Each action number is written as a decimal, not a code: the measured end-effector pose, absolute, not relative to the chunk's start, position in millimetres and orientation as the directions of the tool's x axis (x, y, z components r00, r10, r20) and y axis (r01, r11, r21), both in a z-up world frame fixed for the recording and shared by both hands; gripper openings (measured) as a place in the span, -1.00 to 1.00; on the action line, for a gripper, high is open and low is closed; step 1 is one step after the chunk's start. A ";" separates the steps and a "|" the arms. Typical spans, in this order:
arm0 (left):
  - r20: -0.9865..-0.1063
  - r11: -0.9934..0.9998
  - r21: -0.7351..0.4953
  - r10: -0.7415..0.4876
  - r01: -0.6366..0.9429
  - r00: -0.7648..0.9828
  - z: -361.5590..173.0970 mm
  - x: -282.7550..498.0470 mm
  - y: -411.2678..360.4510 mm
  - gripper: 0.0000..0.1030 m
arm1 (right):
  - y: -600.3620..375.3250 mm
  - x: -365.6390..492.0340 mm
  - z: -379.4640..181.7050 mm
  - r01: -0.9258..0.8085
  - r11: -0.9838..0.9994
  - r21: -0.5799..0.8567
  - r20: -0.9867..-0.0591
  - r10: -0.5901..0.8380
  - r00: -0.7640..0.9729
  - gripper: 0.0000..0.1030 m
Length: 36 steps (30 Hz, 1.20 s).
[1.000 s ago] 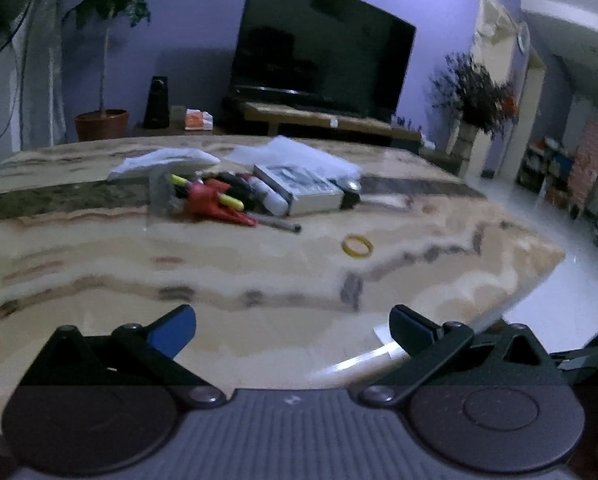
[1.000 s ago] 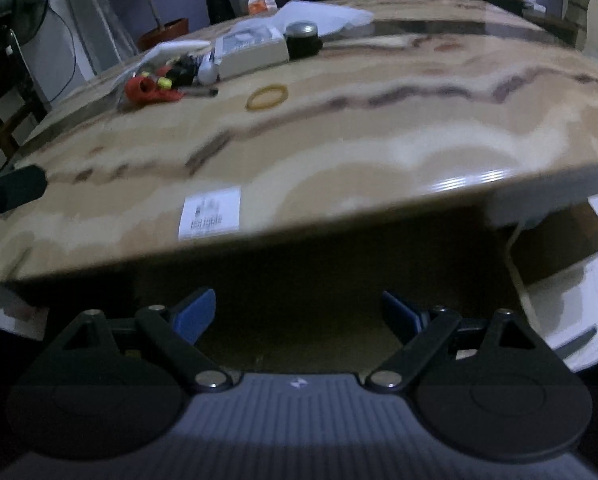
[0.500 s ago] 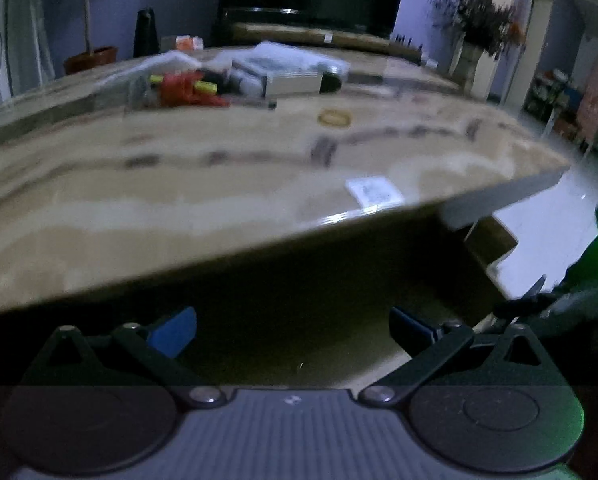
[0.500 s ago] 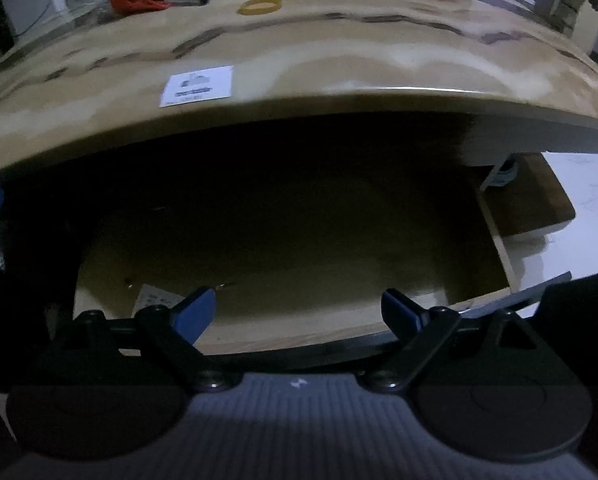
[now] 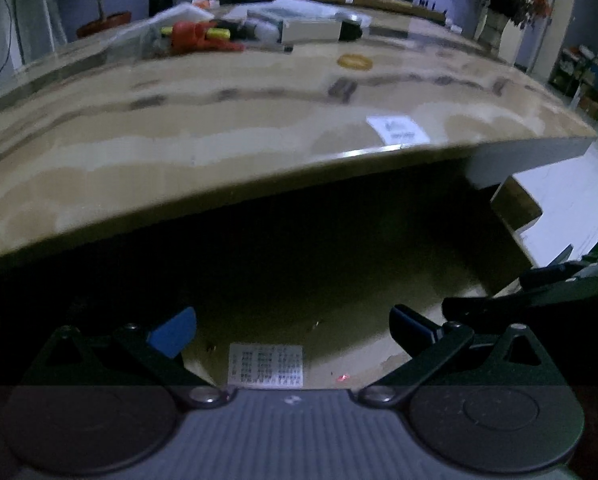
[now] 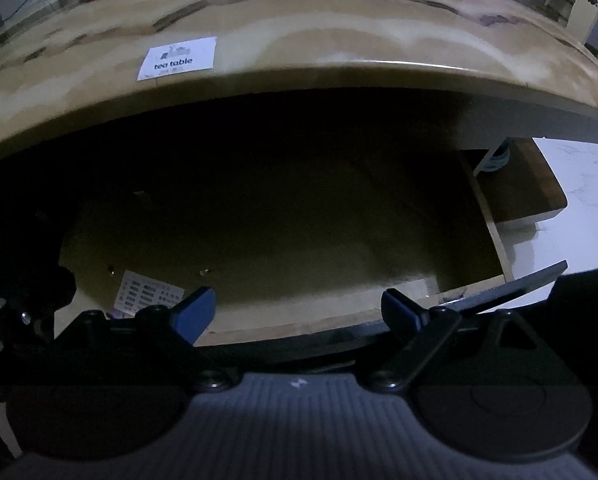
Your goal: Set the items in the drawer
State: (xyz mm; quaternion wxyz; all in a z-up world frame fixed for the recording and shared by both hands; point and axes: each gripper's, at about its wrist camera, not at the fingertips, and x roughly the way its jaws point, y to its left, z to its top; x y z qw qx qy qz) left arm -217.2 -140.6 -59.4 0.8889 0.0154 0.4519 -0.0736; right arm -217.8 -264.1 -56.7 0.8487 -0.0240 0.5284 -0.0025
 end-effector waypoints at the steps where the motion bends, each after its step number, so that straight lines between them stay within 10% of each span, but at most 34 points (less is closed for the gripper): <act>1: -0.811 0.989 -0.037 -0.112 0.142 0.574 -60.9 -217.0 -140.8 0.99 | -263.2 -217.5 -57.6 -0.023 0.999 -0.049 -0.898 -0.034 0.438 0.76; 36: -0.845 0.990 -0.018 -0.090 0.140 0.528 -73.5 -221.9 -150.9 0.99 | -260.6 -212.2 -65.2 -0.022 0.995 -0.099 -0.916 -0.082 0.392 0.76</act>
